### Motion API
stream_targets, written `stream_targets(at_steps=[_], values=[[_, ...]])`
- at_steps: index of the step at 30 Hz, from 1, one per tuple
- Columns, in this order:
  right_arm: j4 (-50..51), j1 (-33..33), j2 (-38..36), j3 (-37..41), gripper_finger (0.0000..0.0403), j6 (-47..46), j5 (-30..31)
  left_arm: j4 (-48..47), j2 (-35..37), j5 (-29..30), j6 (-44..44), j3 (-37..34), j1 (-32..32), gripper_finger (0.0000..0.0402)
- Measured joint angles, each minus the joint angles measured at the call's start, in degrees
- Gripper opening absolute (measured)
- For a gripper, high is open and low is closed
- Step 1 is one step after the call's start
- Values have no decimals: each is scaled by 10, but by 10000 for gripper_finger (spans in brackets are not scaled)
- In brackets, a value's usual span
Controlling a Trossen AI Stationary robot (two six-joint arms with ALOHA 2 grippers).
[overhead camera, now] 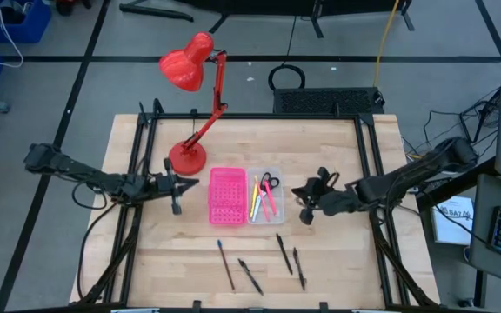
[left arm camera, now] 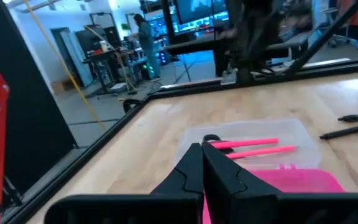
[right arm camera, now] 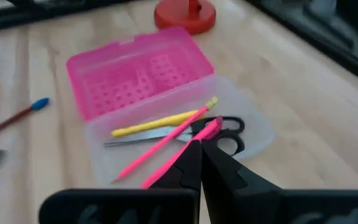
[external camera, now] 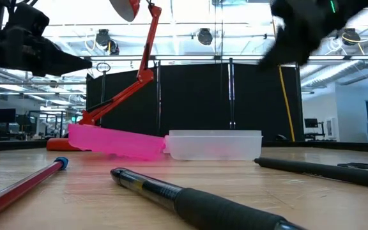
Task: Pick & place school supplies into a supply box
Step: Put the right black pen into the supply box
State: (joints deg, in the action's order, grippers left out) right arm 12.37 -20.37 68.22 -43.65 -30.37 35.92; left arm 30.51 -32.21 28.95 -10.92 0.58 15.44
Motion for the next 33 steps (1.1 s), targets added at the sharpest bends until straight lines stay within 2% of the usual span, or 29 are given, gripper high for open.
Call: stream_targets(at_steps=[5, 10, 14, 18, 22, 26, 29, 33], values=[[339, -62, 116, -263, 0, -135, -8, -4, 0, -2, -6, 0, -18, 5], [560, -115, 278, -485, 0, -293, -66, -36, 0, -2, 38, 0, -31, 5], [692, -149, 386, -590, 0, -478, -129, -44, 0, -12, 80, 0, -31, 5], [704, -183, 454, -616, 0, -613, -211, -54, 0, -52, 99, 0, -31, 5], [704, -213, 494, -612, 0, -691, -248, -54, 0, -67, 112, 0, -31, 6], [644, -223, 505, -594, 1, -695, -316, -58, 0, -66, 124, 0, -29, 6], [600, -223, 503, -580, 18, -703, -316, -67, 0, -66, 125, 0, -28, 6], [536, -217, 502, -578, 65, -682, -313, -72, 0, -66, 124, 0, -28, 6]])
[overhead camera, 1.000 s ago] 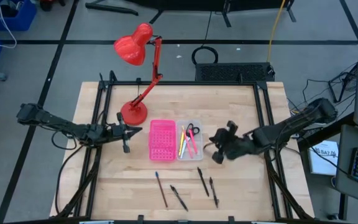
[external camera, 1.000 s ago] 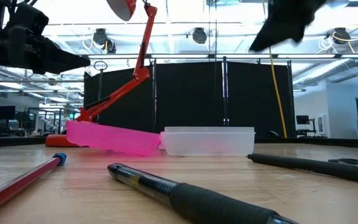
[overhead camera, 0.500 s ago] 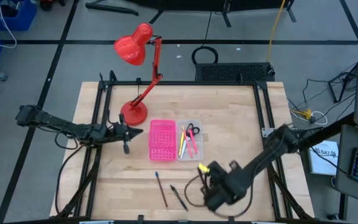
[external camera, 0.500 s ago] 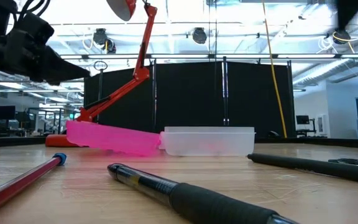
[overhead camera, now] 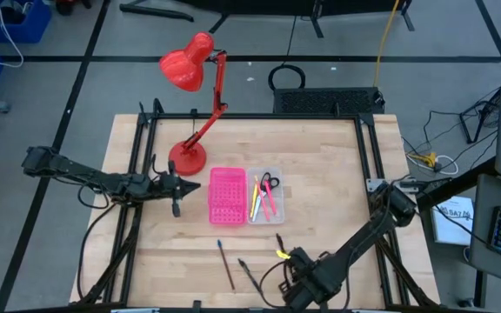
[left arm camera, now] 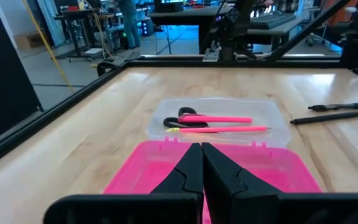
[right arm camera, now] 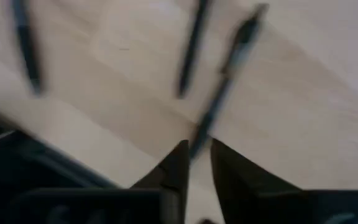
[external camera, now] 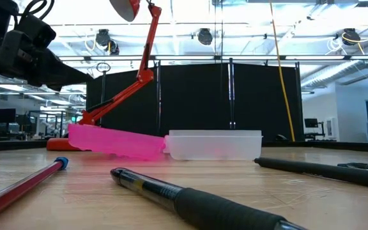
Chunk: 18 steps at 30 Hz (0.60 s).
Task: Pick & place school supplies into a supply box
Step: Put the right black pen into the supply box
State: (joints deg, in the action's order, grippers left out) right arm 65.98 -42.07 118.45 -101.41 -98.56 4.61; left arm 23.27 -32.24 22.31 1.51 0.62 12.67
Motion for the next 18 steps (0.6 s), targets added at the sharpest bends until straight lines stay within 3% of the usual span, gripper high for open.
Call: stream_targets(at_steps=[7, 12, 18], values=[[-7, 9, 0, 1, 145, -54, 1, 0, 0, 0, -9, 0, 0, 6], [-49, 10, 0, 45, 154, -72, -11, -8, 0, 0, -10, 0, 0, 6], [-187, 10, 0, 147, 150, -81, -47, -14, 0, 0, -7, 0, 0, 6]])
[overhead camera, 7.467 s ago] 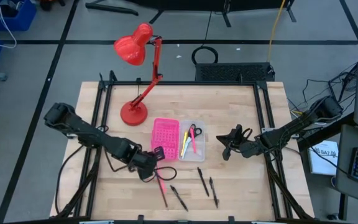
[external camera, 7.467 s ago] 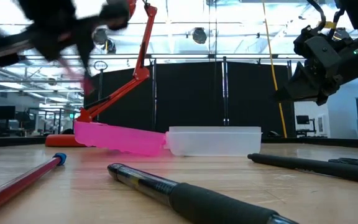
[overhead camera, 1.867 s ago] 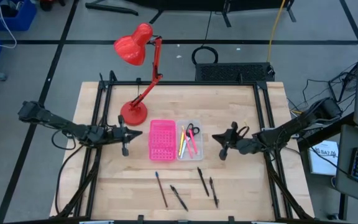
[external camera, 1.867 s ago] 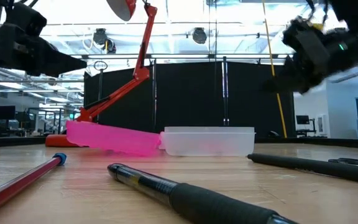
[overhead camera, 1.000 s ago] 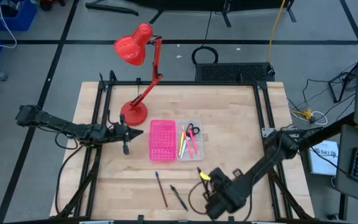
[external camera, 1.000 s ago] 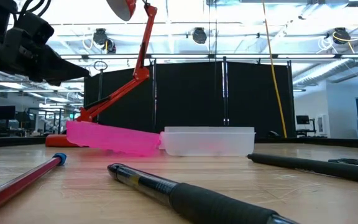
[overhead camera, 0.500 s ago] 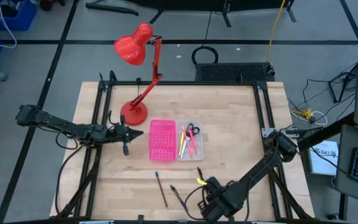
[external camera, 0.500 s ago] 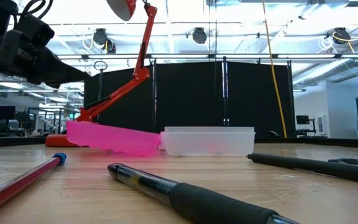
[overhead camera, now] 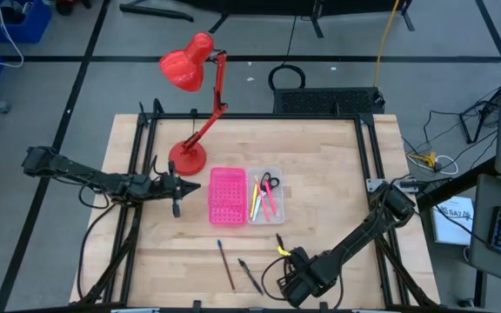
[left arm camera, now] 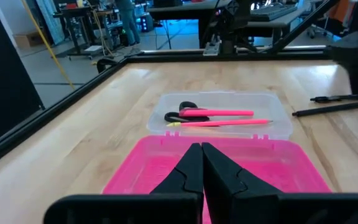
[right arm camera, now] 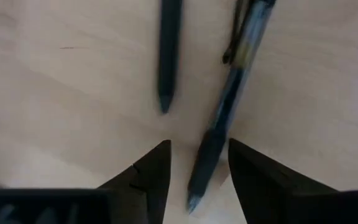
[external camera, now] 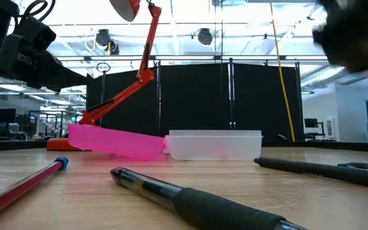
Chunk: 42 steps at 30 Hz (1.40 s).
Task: Pick & place school supplies into a supply box
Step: Put the right black pen into the supply box
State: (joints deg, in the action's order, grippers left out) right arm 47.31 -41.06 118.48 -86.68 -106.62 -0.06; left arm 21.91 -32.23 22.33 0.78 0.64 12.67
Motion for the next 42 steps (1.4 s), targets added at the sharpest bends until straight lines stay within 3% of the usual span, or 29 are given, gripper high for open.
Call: stream_targets(at_steps=[4, 10, 17, 26, 30, 37, 42], values=[[-55, 1, -7, 56, 143, 10, -12, 0, 0, 0, 5, 0, 0, 6], [-61, 1, -5, 102, 118, 28, -18, 1, 0, 0, 13, 0, 0, 6], [-68, 4, -6, 126, 26, 47, -20, 1, 0, 0, 16, 0, 0, 6], [-41, 7, -24, 131, 26, 63, -20, -13, 0, -16, 17, 0, 0, 6], [-13, -5, -73, 132, 26, 34, 3, -16, 0, -16, 17, 0, 0, 6], [121, -23, -164, 128, 26, -31, 21, -18, 0, -17, 24, 0, 0, 6], [118, -18, -218, 128, 26, -51, 93, -24, 0, -17, 26, 0, 0, 6]])
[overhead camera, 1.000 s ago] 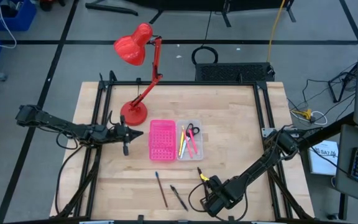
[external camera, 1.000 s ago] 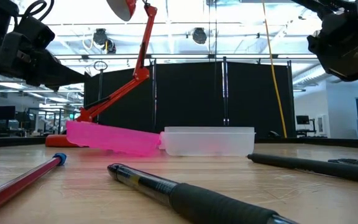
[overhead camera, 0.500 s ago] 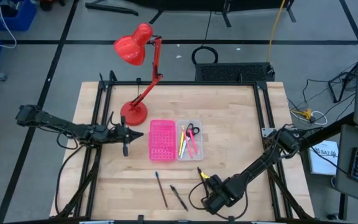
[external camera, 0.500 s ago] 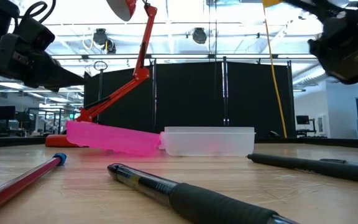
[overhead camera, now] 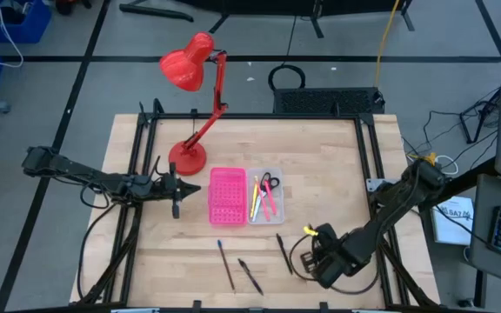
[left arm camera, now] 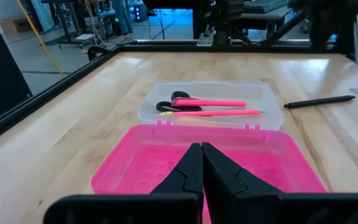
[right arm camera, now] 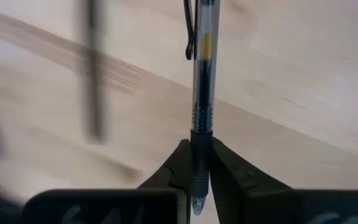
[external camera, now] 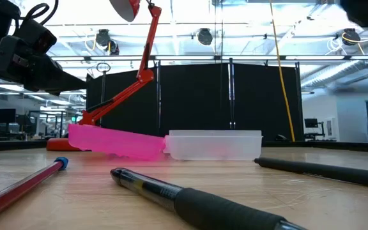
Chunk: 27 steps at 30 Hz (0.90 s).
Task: Pick & place school supplies into a supply box
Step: Put the right black pen into the supply box
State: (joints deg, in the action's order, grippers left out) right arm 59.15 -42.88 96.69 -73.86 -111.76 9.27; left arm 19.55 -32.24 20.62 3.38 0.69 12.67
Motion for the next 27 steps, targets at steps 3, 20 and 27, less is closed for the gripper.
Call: stream_targets(at_steps=[3, 20, 27], values=[[-8, 8, -28, 1, 26, 7, 60, -1, 0, 0, 2, 0, 0, 6], [-161, 220, -33, -53, 25, 265, 102, -15, 0, 0, 3, 0, 0, 6], [-206, 311, 19, -53, 25, 346, 23, -15, 0, 0, -1, 0, 0, 6]])
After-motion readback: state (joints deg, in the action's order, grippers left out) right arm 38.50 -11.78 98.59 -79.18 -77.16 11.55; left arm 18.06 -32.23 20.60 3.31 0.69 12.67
